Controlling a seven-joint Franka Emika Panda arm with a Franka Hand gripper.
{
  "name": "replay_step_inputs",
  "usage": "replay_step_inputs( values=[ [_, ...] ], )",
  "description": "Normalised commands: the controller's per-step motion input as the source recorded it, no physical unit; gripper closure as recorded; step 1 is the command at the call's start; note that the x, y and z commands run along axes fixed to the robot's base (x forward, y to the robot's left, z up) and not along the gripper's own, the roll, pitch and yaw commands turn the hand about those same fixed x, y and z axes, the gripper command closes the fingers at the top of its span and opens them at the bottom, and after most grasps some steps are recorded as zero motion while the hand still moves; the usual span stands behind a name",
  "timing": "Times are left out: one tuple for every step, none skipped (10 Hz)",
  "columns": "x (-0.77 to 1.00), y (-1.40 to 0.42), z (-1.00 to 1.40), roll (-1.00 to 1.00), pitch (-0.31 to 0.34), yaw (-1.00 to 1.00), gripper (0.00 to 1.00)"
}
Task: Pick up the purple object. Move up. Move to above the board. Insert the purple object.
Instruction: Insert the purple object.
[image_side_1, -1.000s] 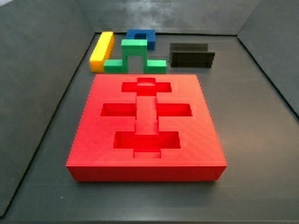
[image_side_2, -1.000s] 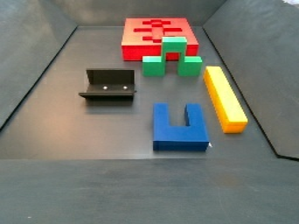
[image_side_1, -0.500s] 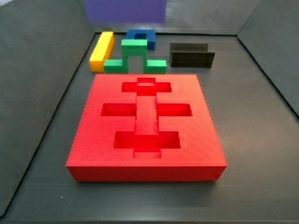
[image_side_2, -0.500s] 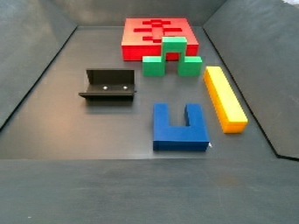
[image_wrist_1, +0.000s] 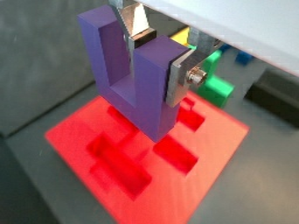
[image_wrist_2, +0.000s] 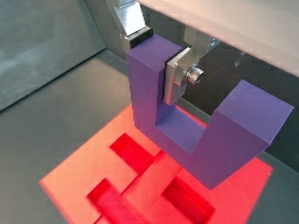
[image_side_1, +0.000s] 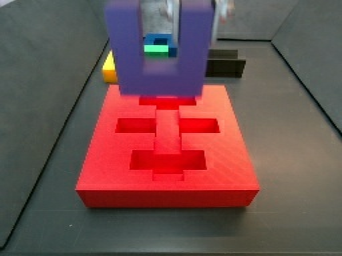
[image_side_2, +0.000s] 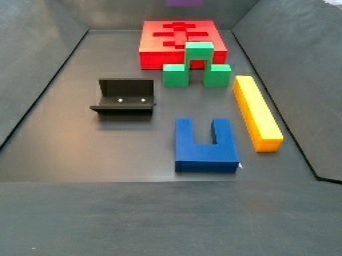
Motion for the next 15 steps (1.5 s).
replay_step_inputs(
  values=[
    [0.15,-0.64,-0.58,-0.05,-0.1,0.13,1.0],
    [0.15,-0.62,-0.5,0.0,-0.067,0.12,1.0],
    [0.0,-0.55,-0.29,0.17,0.0,0.26,1.0],
    [0.0,-0.51,-0.21,0.23,-0.016,0.32,1.0],
    [0.0,-0.47,-0.24,0.25,-0.019,0.33,1.0],
    [0.01,-0.23,-0.27,0.17,0.0,0.16,1.0],
    [0.21,-0.21,-0.3,0.16,0.0,0.05,1.0],
    [0.34,-0.15,-0.3,0.17,0.0,0.0,1.0],
    [0.36,-0.07,-0.24,0.2,0.0,0.0,1.0],
    [0.0,0.06,-0.13,0.04,0.001,-0.1,1.0],
    [-0.01,0.18,-0.1,0.0,0.0,-0.03,1.0],
    [-0.06,0.26,-0.09,-0.06,0.0,0.0,1.0],
    [-0.16,0.23,-0.08,-0.09,-0.033,0.0,1.0],
    [0.0,0.04,-0.11,-0.07,-0.05,0.0,1.0],
    [0.0,0.0,-0.17,0.0,-0.051,0.0,1.0]
  ],
)
